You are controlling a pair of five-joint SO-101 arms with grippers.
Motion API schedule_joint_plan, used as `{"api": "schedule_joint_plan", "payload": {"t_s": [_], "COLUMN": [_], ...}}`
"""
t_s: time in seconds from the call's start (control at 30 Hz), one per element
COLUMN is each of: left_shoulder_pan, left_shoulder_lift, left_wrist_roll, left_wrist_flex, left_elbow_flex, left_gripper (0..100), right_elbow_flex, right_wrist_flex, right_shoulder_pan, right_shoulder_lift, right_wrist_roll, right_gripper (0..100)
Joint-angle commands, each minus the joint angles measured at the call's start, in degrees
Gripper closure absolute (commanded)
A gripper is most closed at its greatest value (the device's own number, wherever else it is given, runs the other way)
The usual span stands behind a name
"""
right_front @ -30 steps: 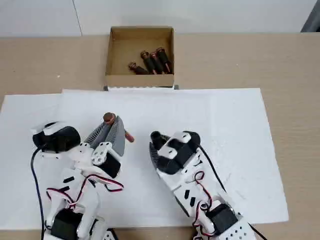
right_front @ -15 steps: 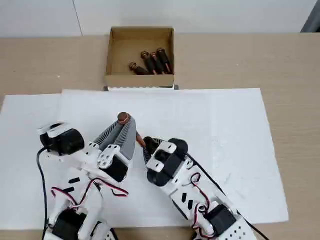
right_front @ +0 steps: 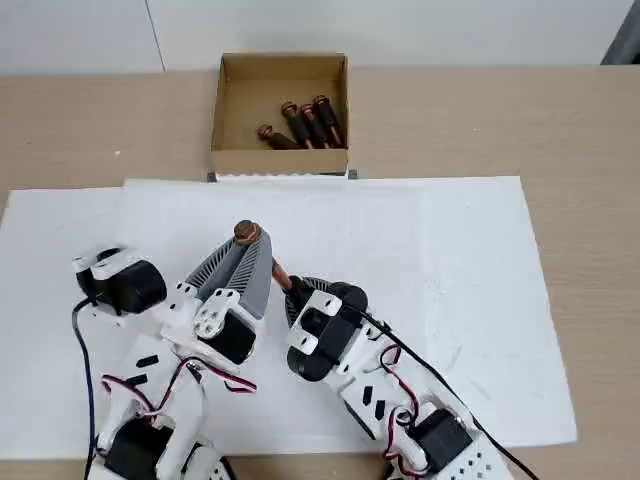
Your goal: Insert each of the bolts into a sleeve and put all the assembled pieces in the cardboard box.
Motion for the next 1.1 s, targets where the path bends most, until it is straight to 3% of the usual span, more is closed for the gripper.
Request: {"api": "schedule_joint_plan", "payload": {"t_s": [0.0,0.43,0.83,1.07], "left_shoulder_pan": [0.3,1.2,7.6,6.1], "left_shoulder_lift": [-0.5,-0.6,-0.6,-0.6], "left_wrist_roll": [-0.6,-0.4,-0.8,-6.5], "left_wrist_flex": [-1.8,-1.6,8.6,8.4], "left_elbow_flex": [1.1,3.3,0.5,0.7], "left_gripper": [94,94,94,93], "right_elbow_flex": [0.2,-0.9,-1.2,-1.2], "right_wrist_flex": [-0.9,-0.9,-0.9,-0.9], "right_shoulder_pan": [-0.6,-2.9,-1.5,-1.5], "right_shoulder_lift": [-0.6,-0.6,-0.6,-0.6], "right_wrist_roll": [0.6,0.6,0.6,0.6], "right_gripper": [99.5,99.5,99.5,99.5]}}
